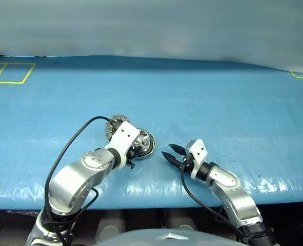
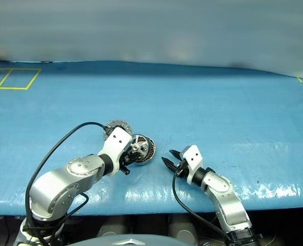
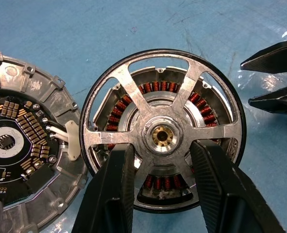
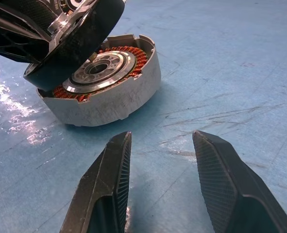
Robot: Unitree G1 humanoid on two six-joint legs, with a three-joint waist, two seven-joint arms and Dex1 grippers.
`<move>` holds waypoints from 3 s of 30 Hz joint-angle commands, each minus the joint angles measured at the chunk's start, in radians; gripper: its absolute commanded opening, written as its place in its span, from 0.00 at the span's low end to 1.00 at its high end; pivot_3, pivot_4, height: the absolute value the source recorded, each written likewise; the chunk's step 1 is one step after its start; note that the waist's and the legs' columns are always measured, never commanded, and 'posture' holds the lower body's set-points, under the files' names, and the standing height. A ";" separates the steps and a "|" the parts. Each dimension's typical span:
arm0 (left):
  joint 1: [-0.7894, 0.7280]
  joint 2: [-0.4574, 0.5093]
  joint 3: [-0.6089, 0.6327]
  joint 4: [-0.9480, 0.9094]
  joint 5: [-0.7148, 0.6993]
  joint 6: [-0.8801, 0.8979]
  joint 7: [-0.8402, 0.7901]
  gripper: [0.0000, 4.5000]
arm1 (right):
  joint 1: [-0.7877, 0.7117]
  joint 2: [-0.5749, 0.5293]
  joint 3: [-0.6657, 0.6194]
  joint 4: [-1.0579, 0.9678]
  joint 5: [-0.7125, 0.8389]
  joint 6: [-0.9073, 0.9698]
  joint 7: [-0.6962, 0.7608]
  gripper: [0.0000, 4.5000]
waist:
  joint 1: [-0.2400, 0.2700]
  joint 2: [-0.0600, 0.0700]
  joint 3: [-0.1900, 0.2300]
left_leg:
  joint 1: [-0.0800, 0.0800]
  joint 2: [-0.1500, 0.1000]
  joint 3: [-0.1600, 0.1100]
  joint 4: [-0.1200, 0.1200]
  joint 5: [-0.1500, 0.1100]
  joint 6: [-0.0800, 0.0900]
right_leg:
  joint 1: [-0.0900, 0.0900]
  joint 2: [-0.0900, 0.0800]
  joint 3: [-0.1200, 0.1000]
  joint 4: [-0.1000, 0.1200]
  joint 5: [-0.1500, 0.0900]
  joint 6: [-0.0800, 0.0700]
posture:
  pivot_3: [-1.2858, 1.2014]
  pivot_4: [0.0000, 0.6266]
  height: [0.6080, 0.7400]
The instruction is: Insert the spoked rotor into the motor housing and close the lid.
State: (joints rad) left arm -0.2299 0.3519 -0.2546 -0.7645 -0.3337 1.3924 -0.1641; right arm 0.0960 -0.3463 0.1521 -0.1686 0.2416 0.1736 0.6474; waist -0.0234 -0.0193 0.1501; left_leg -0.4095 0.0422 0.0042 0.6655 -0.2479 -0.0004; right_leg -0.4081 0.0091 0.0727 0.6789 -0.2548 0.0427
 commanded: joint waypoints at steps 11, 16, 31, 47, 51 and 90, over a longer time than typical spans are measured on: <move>-0.016 -0.015 -0.002 0.023 0.004 -0.013 -0.006 0.84 | -0.003 0.005 -0.006 -0.027 -0.008 -0.035 -0.005 0.47 | 0.000 0.000 0.000 | 0.000 0.000 0.000 0.000 0.000 0.000 | 0.000 0.000 0.000 0.000 0.000 0.000 | 0.52 0.24 1.00; -0.026 -0.031 0.016 0.006 -0.006 -0.042 -0.017 0.99 | 0.002 0.003 -0.006 -0.028 -0.009 -0.032 -0.007 0.47 | 0.000 0.000 0.000 | 0.000 0.000 0.000 0.000 0.000 0.000 | 0.000 0.000 0.000 0.000 0.000 0.000 | 0.52 0.24 1.00; 0.076 -0.044 0.184 -0.072 -0.108 -0.310 -0.147 0.86 | -0.008 -0.004 -0.008 -0.034 -0.002 -0.018 -0.001 0.47 | 0.000 0.000 0.000 | 0.000 0.000 0.000 0.000 0.000 0.000 | 0.000 0.000 0.000 0.000 0.000 0.000 | 0.52 0.24 1.00; 0.331 -0.147 0.497 0.081 -0.067 -0.960 -0.158 0.01 | -0.017 -0.008 -0.003 -0.078 0.008 0.000 0.004 0.47 | 0.000 0.000 0.000 | 0.000 0.000 0.001 0.000 0.000 0.000 | 0.000 0.000 0.001 0.000 0.000 0.000 | 0.52 0.24 1.00; 0.411 -0.154 0.593 0.148 -0.243 -0.971 -0.245 0.01 | -0.016 -0.009 0.003 -0.100 0.017 0.013 0.014 0.47 | -0.001 0.000 0.000 | 0.000 0.000 0.001 0.000 0.000 0.000 | 0.000 0.000 0.000 0.000 0.000 0.000 | 0.52 0.24 1.00; 0.001 0.005 0.328 0.761 -0.090 -1.239 -0.654 0.00 | 0.014 0.002 0.008 -0.116 -0.005 0.014 -0.034 0.01 | 0.002 -0.001 0.000 | -0.001 0.001 0.001 0.001 0.000 0.000 | 0.000 0.001 -0.001 0.000 0.000 0.001 | 0.52 0.24 1.00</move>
State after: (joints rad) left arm -0.2095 0.3495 0.0872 0.0428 -0.3956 0.1346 -0.7901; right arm 0.1205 -0.3477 0.1645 -0.2595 0.2377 0.2058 0.6138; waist -0.0215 -0.0198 0.1498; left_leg -0.4104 0.0430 0.0051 0.6662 -0.2474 -0.0004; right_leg -0.4084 0.0100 0.0713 0.6788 -0.2548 0.0437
